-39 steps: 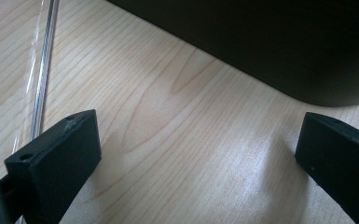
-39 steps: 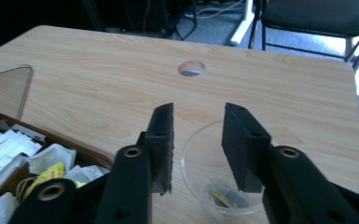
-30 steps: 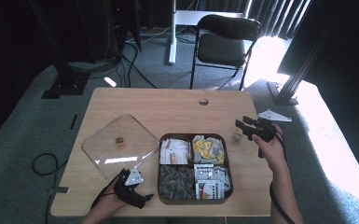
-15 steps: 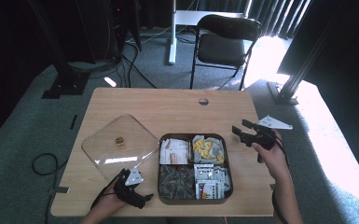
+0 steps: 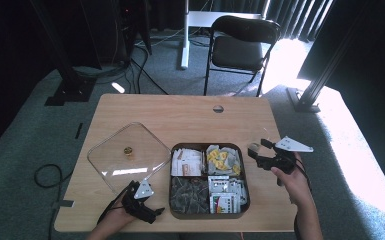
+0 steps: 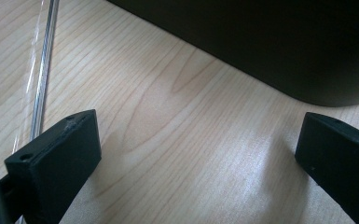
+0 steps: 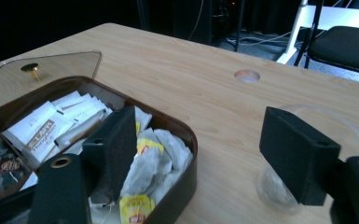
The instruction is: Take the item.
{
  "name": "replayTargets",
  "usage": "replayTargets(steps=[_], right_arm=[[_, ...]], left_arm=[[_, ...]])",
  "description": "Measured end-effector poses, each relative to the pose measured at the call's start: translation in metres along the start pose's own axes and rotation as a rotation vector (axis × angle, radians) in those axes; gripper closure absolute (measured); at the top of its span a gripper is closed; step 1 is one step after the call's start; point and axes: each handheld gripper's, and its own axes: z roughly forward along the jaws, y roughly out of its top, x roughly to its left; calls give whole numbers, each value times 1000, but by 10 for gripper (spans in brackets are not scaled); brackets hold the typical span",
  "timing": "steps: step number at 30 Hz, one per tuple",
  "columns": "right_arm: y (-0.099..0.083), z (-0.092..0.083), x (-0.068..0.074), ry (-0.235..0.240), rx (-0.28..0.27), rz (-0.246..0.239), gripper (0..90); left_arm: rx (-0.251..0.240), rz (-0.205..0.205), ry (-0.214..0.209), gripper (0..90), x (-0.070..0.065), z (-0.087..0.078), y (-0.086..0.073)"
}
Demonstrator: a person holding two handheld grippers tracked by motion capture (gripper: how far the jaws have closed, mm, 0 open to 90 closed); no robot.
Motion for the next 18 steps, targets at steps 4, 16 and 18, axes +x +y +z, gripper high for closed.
replayTargets(steps=[4, 16, 18], right_arm=[[-9, -3, 2, -2, 6, 10, 237], [-33, -11, 4, 4, 26, 23, 192], [-38, -12, 4, 6, 28, 25, 192]], left_arm=[[0, 0, 0, 2, 0, 0, 0], [-2, -2, 0, 2, 0, 0, 0], [-1, -1, 0, 3, 0, 0, 0]])
